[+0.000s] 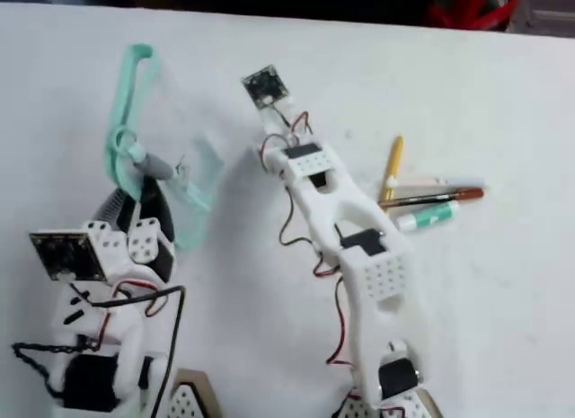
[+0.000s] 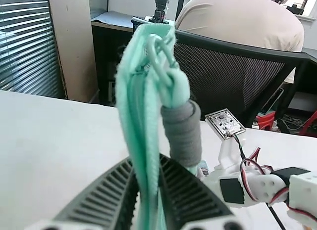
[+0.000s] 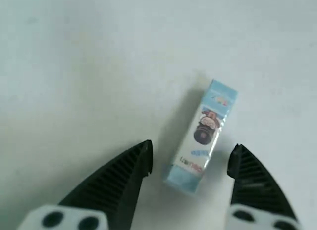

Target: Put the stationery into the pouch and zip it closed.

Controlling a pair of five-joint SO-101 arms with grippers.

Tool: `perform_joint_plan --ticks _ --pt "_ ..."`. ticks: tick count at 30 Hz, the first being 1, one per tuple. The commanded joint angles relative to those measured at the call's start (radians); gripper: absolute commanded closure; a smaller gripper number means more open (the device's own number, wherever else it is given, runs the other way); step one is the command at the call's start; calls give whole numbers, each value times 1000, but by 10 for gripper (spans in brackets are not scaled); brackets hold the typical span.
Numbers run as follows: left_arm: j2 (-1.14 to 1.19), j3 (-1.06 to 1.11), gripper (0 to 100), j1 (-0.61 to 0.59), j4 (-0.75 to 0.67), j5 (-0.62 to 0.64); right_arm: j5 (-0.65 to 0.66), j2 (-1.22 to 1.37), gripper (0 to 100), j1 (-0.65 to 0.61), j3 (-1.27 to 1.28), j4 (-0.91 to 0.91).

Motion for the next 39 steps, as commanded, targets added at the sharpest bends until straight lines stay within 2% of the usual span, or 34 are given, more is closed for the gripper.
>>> perform_joint_plan --ticks 1,3,6,7,9,11,15,18,21,27,31,35,39 --pt "-8 -8 976 13 -8 9 64 16 754 4 -121 93" --pt "-8 -8 976 13 -8 9 101 27 797 4 -146 134" --pt "-8 -8 976 13 -8 9 121 36 975 4 -167 145" --pt "-8 -8 976 13 -8 9 123 38 991 5 -172 147" --pt "-8 -8 976 13 -8 9 123 27 955 7 -170 170" --pt "-8 -8 976 13 -8 9 121 2 986 13 -176 228" --pt "-8 -6 976 48 -8 3 118 -107 981 50 -170 364" --pt "-8 8 974 117 -11 -11 117 -211 980 104 -169 456" --pt "-8 29 975 213 -48 -94 117 -329 980 163 -169 558" --pt "-4 114 976 444 -241 -249 126 -615 980 274 -169 773" --pt "-2 117 976 509 -267 -296 129 -822 980 323 -167 914" --pt "-2 120 976 504 -259 -253 261 -1036 980 318 -167 1010" --pt "-4 133 976 469 -245 -245 391 -1194 980 246 -170 1164"
